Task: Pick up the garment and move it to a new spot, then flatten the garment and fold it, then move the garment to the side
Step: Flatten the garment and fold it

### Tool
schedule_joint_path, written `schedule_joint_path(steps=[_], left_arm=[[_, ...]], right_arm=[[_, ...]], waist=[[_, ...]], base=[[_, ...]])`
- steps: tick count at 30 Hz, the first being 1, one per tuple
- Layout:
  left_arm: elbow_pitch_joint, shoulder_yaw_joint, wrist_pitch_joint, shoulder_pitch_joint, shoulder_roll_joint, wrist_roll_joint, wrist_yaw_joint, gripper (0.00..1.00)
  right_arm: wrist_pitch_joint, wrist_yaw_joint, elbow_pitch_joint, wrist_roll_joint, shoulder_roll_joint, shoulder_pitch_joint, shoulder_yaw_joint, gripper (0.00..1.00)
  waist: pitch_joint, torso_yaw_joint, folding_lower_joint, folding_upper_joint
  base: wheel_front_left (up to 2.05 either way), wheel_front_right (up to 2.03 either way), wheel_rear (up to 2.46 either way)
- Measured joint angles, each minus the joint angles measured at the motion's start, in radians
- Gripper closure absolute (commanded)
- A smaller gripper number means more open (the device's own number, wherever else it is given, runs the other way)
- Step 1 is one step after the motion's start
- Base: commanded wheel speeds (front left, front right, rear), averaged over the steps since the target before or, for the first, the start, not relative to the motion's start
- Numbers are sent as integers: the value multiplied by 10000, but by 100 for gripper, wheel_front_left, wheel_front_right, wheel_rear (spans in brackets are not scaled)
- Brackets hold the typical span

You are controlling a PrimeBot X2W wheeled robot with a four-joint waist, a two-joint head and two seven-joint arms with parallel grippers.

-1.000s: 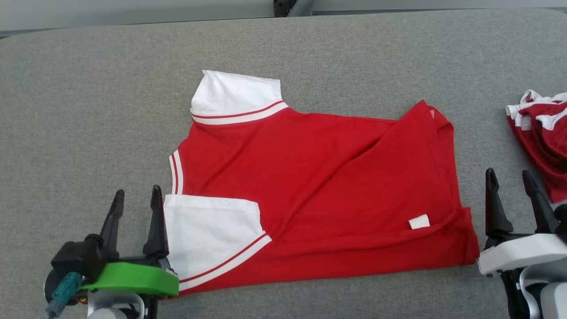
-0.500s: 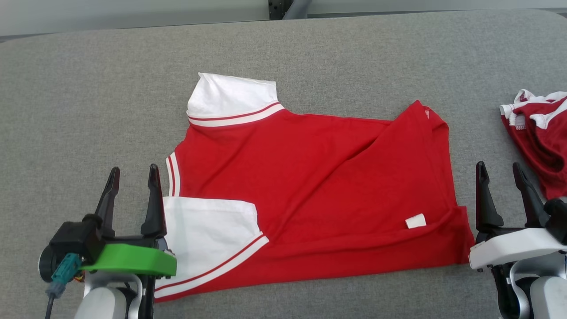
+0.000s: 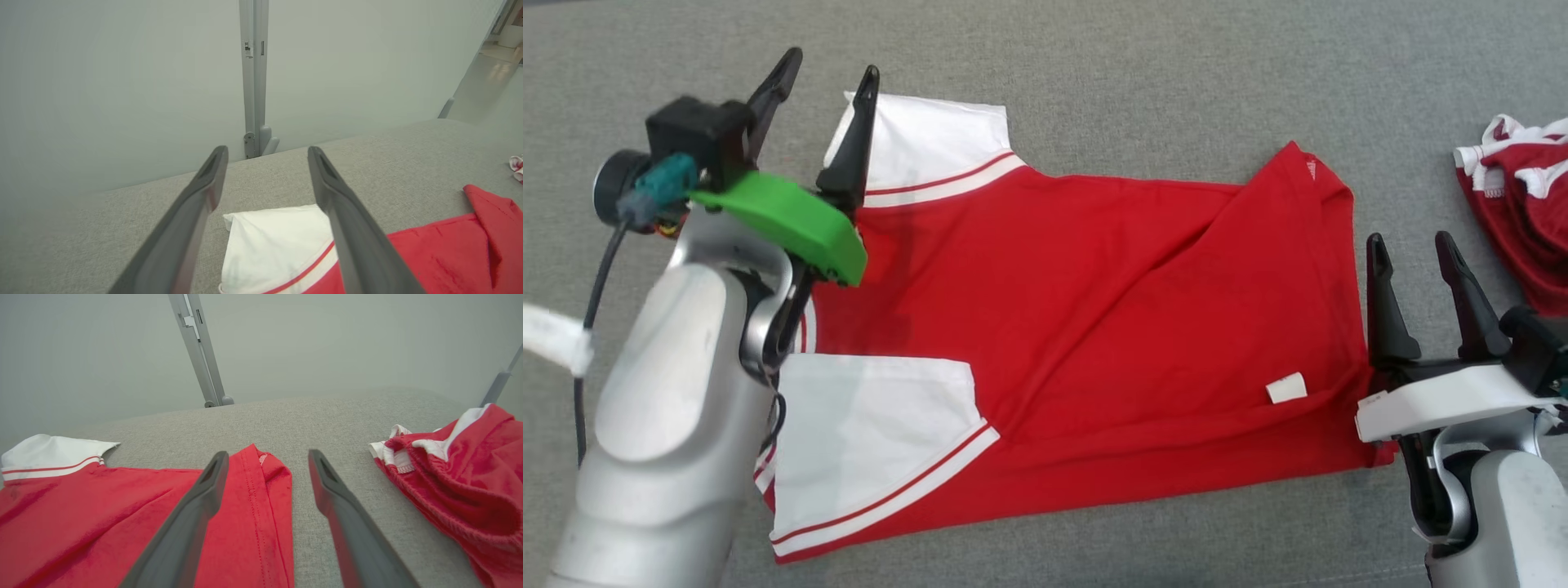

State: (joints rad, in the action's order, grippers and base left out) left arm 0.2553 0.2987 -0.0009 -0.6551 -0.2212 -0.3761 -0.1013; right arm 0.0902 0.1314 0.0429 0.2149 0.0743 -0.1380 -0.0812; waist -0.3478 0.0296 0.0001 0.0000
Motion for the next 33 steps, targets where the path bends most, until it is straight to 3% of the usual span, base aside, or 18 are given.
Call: schedule_joint_path(steps=[7,16,17,20,28,33], left_arm=[[3632,855,1202,-2379,-366,-711,-249,0],[5361,2435,1847,-3500,-792,-1885,-297,0],[5474,2514,1843,-3619,-809,-2000,-299,38],[5722,2803,1755,-3834,-878,-2301,-299,100],[6211,3394,1011,-4136,-945,-2750,-309,100],[6460,3639,591,-4326,-706,-2940,-309,100]], right_arm=[[360,0,-610,192,-36,-717,571,0],[633,0,-1216,372,29,-1167,761,0],[642,0,-1252,385,52,-1242,775,0],[667,0,-1325,435,194,-1504,861,0],[456,0,-1724,698,966,-3447,1262,0],[33,0,-2460,926,1557,-4604,1918,0]], waist=[[-901,639,0,0],[-1693,1203,1,0],[-1743,1234,0,0],[-1842,1288,1,0],[-1900,1201,0,0],[-1895,1011,0,0]], base=[[0,0,0],[0,0,0],[0,0,0],[0,0,0],[0,0,0],[0,0,0]])
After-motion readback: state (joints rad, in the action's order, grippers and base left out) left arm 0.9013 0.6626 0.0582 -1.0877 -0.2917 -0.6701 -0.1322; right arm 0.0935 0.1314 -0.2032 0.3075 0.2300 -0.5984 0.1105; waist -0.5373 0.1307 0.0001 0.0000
